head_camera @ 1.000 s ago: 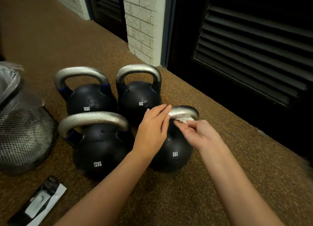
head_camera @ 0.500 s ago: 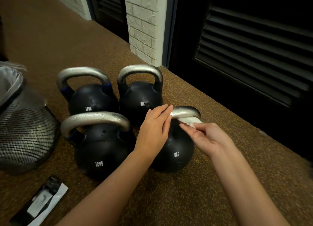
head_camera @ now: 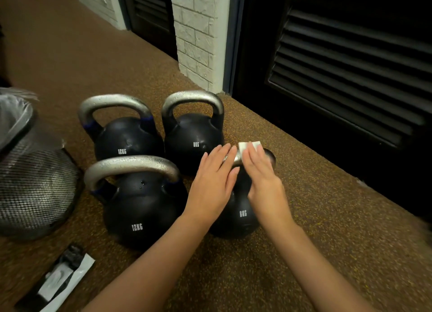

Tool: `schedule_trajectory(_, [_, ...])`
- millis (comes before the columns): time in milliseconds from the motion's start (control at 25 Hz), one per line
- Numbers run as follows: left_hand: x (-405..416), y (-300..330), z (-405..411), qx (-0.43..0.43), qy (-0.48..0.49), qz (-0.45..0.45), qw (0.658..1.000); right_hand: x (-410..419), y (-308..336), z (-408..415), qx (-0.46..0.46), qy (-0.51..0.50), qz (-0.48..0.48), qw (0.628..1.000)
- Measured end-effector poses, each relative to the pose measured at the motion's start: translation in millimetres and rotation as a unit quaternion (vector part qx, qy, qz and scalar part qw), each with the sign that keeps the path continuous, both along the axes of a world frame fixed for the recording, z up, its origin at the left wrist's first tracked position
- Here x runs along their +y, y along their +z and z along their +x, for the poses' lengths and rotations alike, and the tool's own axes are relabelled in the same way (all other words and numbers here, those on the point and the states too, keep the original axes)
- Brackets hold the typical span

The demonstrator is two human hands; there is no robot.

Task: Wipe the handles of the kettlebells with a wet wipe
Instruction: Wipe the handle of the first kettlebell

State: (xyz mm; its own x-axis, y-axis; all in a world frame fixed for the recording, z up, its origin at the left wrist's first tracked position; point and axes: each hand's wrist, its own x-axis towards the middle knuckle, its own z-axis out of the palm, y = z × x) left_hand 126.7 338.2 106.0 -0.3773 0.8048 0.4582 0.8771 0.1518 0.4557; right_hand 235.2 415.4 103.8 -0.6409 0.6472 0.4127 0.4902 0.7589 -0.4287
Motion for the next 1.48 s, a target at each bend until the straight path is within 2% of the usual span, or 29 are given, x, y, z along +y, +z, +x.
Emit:
schedule_trajectory(240, [0,-1,2,-0.005,0.008,0.005,1.000,11,1,4,0.021,-0.027,0.002,0.999])
schedule_trajectory(440, [-1,0,2,-0.030,-0.004,0.012,0.999,9,-6,20,-0.009,0.045,0.029,0.999])
schedule_trajectory(640, [0,0,1,-0.028,0.003,0.018,0.999,18,10,9,0.011,-0.003,-0.017,1.000])
schedule_trajectory(800, [-1,0,2,-0.026,0.001,0.012,1.000,15,10,12,0.014,0.055,0.000,0.998])
schedule_trajectory(1000, [0,0,2,-0.032,0.002,0.012,0.999,25,32,-7,0.006,-0.001,-0.028,1.000])
schedule_trajectory(1240, [-1,2,2,-0.046,0.000,0.024,0.999,8,12,13,-0.021,0.054,-0.011,0.998])
schedule_trajectory(1480, [-2,2,2,-0.057,0.003,0.032,0.998,6,4,6,-0.011,0.009,-0.015,1.000])
